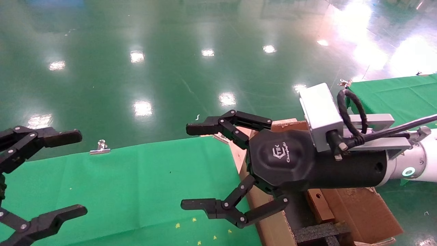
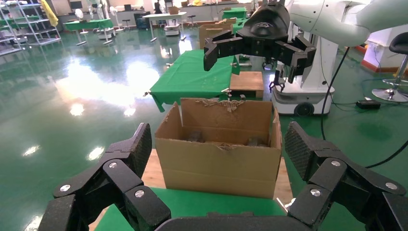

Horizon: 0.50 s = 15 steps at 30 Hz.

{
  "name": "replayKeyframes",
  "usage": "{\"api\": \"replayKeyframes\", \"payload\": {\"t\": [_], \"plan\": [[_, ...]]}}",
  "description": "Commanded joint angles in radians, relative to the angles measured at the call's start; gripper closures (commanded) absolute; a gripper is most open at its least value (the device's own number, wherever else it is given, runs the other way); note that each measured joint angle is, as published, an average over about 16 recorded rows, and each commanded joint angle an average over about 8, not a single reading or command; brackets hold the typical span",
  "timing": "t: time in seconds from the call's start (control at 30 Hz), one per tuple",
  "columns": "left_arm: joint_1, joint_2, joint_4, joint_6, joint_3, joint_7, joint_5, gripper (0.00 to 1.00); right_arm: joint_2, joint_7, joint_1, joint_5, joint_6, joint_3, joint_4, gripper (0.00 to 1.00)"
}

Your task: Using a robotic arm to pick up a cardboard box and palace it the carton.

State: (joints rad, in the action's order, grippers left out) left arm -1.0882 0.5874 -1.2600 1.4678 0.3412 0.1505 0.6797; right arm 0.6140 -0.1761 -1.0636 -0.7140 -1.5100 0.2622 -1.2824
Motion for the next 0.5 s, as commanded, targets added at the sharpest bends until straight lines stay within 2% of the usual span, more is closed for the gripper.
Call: {"api": "replayKeyframes", "payload": {"t": [0.03,0.5], "plan": [[0.0,0.0,0.0,0.0,0.0,0.0,0.0,0.0,-0.001,-0.003,-0.002,-0.003,0.003,0.004,0.0,0.0],[0.0,0.0,0.0,0.0,0.0,0.0,0.0,0.0,-0.002,-0.01,-0.008,-0.013,0.011,0.014,-0.001,0.0]]}}
